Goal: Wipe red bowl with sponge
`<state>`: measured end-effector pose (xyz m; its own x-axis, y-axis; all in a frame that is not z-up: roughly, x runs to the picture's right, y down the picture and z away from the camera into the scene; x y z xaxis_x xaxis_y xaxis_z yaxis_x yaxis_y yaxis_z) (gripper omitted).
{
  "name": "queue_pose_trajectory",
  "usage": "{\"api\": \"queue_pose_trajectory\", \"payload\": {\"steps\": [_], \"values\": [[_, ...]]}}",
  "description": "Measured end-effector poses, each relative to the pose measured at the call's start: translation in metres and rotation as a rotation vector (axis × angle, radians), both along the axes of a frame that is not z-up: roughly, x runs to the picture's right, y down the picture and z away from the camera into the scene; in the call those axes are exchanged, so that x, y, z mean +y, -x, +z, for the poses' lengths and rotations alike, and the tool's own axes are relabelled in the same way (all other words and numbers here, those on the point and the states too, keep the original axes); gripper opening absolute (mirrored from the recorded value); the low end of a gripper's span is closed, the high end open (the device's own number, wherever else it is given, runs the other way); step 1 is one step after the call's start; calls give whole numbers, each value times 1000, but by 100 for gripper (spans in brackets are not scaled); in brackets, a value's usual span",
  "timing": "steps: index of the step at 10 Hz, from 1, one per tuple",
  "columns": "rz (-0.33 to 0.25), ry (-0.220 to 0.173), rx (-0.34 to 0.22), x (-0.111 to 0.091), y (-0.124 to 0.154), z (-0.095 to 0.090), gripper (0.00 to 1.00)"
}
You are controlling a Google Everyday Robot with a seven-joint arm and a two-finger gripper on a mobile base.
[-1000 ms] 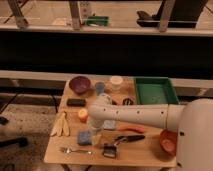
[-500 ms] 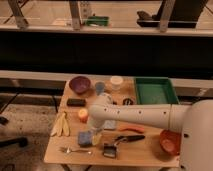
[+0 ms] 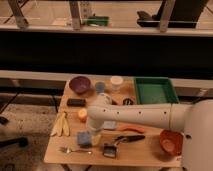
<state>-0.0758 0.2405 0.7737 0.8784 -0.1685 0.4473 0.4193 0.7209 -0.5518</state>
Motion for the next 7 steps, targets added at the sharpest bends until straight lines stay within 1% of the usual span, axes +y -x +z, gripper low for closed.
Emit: {"api": "queue_pose_trajectory", "payload": {"steps": [1, 2, 3, 4, 5, 6, 7], "values": [[5, -16, 7, -8, -4, -8, 0], [16, -41, 17, -20, -12, -23, 0], [31, -72, 31, -39, -22, -45, 0], [45, -95, 46, -53, -32, -62, 0], [68, -120, 64, -67, -49, -79, 0], [97, -134, 87, -79, -71, -92, 0], [131, -143, 113, -86, -95, -100, 0]]}}
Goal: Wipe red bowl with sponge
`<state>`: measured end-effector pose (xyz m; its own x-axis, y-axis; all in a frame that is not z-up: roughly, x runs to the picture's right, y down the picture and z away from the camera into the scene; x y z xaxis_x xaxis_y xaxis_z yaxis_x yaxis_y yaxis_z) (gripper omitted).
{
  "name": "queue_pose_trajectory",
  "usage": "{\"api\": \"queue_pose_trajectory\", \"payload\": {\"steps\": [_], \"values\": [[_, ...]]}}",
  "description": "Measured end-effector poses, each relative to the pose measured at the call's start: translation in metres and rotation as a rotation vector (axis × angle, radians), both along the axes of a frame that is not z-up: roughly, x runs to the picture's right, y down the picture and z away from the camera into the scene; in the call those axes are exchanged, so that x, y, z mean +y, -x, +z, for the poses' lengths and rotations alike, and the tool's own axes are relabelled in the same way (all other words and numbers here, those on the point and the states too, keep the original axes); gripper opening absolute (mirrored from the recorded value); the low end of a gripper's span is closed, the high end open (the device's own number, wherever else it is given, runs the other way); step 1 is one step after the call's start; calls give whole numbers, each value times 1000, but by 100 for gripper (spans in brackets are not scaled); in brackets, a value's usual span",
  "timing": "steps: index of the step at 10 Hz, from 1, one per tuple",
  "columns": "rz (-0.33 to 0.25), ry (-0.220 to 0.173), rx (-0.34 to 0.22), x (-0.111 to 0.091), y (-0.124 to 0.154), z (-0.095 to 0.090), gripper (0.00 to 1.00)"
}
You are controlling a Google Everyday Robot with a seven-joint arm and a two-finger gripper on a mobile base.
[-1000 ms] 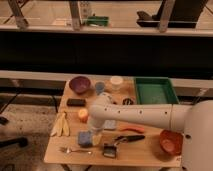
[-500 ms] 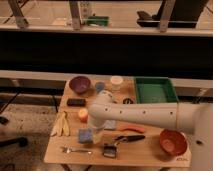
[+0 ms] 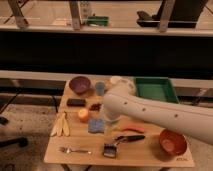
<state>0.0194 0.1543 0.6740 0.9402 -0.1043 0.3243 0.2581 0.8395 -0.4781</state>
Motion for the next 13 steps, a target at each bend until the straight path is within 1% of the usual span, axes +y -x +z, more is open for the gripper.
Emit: {"api": "queue_pose_trajectory", "payload": {"steps": [1, 2, 4, 6, 7, 8, 10, 11, 12, 13], "values": [[42, -8, 26, -5, -25, -4, 0], [94, -13, 56, -7, -52, -5, 0], [173, -17, 109, -4, -95, -1, 0], [272, -18, 181, 3, -151, 6, 0], [304, -17, 206, 6, -169, 8, 0], [364, -20, 259, 12, -200, 9, 0], [437, -27, 344, 26, -235, 7, 0], [456, -24, 373, 35, -243, 4, 0], [474, -27, 422, 48, -255, -2, 0], [482, -30, 445, 53, -260, -6, 0]]}}
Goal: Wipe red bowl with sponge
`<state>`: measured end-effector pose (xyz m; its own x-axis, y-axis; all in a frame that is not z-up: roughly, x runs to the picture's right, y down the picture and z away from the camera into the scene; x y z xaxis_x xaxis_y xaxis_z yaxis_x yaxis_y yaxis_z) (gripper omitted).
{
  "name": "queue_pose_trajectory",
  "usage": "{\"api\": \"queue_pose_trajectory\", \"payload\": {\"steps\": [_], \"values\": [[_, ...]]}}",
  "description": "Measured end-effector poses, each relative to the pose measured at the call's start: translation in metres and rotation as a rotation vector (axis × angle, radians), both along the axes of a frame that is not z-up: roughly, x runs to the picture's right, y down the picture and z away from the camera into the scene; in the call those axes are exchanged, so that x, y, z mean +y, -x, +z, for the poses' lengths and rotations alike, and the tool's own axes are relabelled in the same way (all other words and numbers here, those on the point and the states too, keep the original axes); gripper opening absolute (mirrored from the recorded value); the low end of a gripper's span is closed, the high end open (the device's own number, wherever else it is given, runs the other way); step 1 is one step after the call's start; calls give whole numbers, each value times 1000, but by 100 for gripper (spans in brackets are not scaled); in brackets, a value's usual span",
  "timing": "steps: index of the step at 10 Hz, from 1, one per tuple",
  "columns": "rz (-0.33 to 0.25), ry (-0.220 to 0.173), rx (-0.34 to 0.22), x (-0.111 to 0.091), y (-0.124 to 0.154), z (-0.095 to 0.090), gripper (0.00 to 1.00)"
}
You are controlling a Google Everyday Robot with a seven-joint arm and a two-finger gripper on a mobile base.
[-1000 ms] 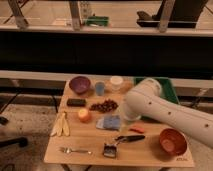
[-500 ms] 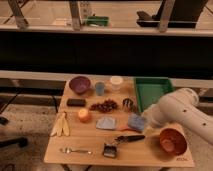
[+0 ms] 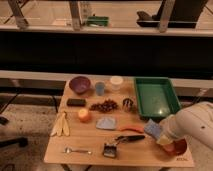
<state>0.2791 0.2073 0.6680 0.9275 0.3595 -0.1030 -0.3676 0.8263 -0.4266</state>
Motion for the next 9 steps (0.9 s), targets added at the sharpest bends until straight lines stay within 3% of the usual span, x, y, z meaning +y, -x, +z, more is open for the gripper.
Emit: {"api": "queue_pose_trajectory", "payload": {"steps": [3, 6, 9], "values": [[29, -2, 68, 15, -16, -16, 0], [41, -10, 87, 17, -20, -23, 0], [73, 9, 90, 24, -34, -11, 0]]}}
